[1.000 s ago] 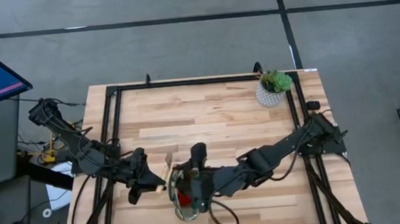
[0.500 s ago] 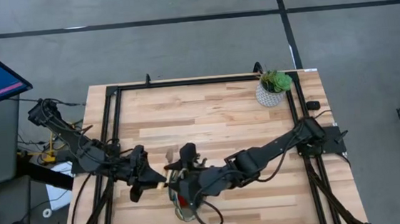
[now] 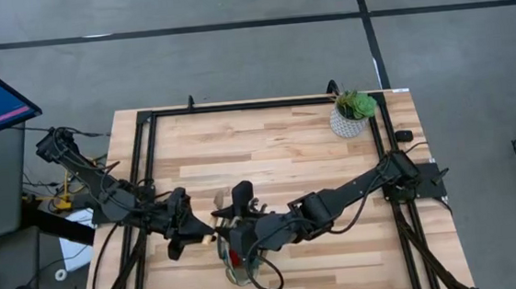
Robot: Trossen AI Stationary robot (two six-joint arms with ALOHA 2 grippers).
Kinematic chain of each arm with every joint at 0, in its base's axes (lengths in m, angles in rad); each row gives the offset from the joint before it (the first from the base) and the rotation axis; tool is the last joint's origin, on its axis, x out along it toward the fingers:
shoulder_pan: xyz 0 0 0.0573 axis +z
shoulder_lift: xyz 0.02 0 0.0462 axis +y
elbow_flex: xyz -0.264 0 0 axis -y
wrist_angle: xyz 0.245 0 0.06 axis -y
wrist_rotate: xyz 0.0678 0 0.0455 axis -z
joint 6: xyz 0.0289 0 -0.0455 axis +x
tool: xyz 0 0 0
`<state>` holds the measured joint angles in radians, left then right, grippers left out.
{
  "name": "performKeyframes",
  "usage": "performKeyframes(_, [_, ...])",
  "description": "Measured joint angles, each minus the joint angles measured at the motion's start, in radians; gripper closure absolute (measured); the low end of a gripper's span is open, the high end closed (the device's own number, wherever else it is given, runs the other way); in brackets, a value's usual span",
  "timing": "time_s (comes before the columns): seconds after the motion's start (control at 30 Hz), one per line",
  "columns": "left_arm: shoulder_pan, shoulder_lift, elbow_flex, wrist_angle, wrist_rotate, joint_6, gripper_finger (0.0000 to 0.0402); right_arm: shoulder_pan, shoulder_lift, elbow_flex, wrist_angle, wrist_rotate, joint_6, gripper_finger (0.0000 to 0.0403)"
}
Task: Pick & Place Garden tools in Gardening bag
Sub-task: Put the brown trowel into the gardening bag
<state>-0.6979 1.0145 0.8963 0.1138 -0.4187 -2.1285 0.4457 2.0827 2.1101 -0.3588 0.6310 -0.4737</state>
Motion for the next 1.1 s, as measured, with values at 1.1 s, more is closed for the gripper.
performKeyframes(1.1, [0.042, -0.058, 0.000, 0.004, -0.001, 0.239, 0.0226, 0.022, -0.022, -0.001, 0.056, -0.004, 0.114, 0.0350])
